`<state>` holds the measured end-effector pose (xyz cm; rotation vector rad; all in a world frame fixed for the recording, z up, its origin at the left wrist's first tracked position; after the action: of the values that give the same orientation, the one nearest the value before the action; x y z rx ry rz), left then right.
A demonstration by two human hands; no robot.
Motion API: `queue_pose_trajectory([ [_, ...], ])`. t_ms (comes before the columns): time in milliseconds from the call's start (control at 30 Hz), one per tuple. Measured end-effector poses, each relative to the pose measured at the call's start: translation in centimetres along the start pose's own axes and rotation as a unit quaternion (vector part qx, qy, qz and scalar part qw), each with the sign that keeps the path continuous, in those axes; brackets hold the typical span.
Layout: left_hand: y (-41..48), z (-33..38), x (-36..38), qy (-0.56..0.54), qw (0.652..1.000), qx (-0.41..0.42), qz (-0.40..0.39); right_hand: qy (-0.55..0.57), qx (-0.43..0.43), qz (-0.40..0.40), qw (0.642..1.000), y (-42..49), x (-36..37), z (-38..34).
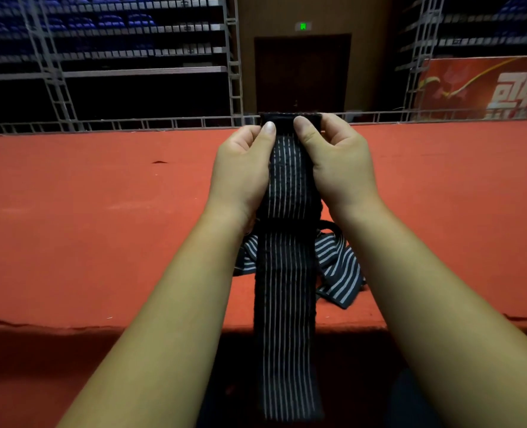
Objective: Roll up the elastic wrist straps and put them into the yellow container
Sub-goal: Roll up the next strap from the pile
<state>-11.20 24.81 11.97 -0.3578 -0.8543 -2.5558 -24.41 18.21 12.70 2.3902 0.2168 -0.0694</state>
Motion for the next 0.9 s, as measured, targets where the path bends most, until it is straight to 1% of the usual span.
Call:
queue_pose_trajectory([
  [133,-0.4,-0.1,-0.8,0.018,1.0,0.003,-0.011,0.014,0.024,-0.031,0.999,-0.7,0.4,0.3],
  [200,-0.6,-1.2,-1.7,0.042,0.999,-0.01,-0.008,-0.009,0.045,-0.049,0.998,-1.1,0.7,1.6],
  [300,-0.7,-4.1,-3.6,0.08,0.996,-0.049,0.008,-0.048,0.088,-0.078,0.992,-2.2,1.5,4.7],
  [433,-0.4,-8.7,-6.4,0.109,0.991,-0.077,0.029,-0.078,0.128,-0.096,0.984,-3.3,2.7,9.3],
  [533,0.0,-11.6,-7.9,0.119,0.988,-0.09,0.029,-0.089,0.147,-0.101,0.98,-3.6,3.7,12.5],
  [633,0.6,-13.6,-9.0,0.115,0.99,-0.083,0.027,-0.092,0.162,-0.102,0.977,-3.6,4.8,15.2],
  [767,1.7,-15.6,-9.4,0.101,0.992,-0.074,0.003,-0.076,0.185,-0.092,0.975,-3.1,5.8,18.0],
  [900,2.9,-18.2,-10.2,0.099,0.992,-0.076,0.011,-0.076,0.198,-0.08,0.974,-2.8,6.6,20.5],
])
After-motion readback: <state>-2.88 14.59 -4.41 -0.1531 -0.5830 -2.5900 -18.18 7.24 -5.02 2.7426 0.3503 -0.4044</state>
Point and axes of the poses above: each hand's wrist, its own y-axis towards the middle knuckle, its own x-axis out of the palm, z = x × y, the point moved 3 cm from there along y, towards the middle knuckle, and after that the axes turned 15 degrees about -y, right-handed, at the moved point
